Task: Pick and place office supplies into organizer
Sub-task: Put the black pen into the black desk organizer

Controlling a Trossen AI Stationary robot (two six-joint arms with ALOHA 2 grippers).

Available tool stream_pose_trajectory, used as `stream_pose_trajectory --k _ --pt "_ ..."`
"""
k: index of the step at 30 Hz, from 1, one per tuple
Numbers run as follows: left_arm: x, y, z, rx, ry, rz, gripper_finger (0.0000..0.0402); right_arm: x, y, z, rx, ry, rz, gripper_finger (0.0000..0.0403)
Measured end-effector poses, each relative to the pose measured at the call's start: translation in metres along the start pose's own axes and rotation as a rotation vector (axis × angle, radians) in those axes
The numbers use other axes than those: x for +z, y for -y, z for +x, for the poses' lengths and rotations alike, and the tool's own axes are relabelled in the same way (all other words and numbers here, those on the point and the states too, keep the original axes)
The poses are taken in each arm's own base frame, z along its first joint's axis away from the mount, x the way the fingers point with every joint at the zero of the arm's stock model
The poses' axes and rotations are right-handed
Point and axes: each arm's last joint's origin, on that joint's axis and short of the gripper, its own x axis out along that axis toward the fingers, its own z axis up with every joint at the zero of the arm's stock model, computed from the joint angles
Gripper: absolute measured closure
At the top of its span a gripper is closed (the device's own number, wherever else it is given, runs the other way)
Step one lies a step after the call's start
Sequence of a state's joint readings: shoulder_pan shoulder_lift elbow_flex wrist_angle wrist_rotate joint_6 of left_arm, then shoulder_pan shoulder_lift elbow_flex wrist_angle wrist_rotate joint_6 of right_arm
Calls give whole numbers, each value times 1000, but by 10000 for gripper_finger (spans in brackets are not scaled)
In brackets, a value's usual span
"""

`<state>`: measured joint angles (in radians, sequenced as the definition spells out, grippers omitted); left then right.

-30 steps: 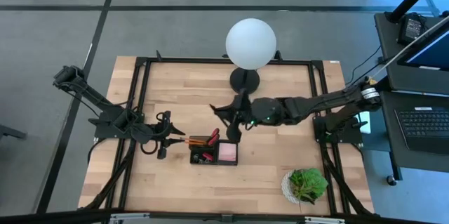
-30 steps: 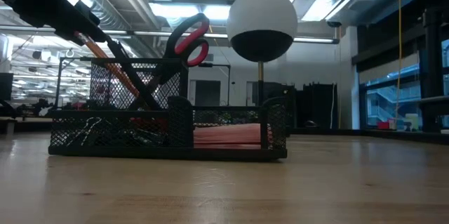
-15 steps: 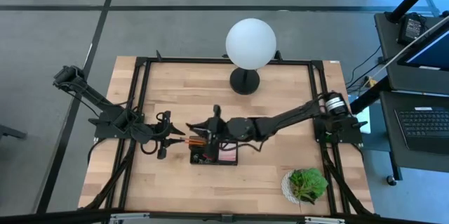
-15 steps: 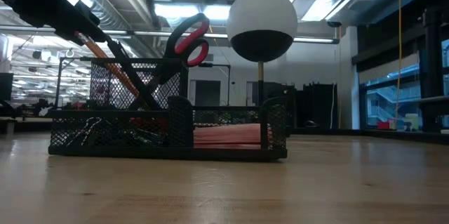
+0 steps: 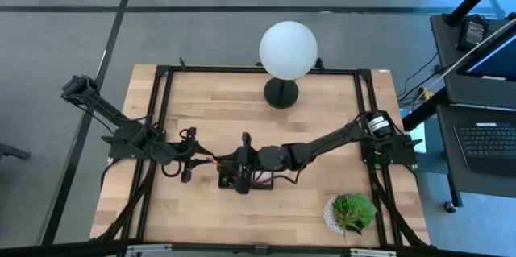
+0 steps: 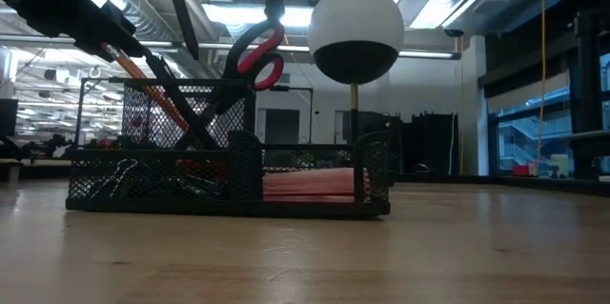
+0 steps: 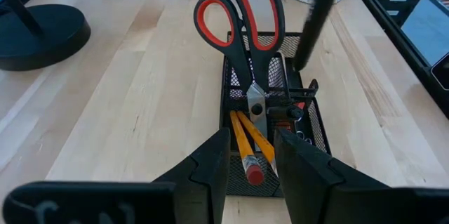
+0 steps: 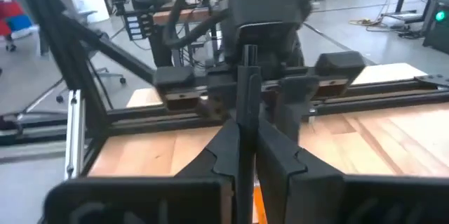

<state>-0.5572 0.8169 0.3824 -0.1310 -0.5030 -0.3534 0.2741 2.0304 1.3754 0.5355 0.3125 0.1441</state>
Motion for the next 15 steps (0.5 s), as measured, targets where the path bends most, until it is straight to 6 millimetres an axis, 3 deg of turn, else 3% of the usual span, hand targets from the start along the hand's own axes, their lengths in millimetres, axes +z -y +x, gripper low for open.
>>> stream_pose_trajectory --k 15 --pt "0 0 0 0 -1 1 296 -10 -1 -1 -13 -93 -91 370"
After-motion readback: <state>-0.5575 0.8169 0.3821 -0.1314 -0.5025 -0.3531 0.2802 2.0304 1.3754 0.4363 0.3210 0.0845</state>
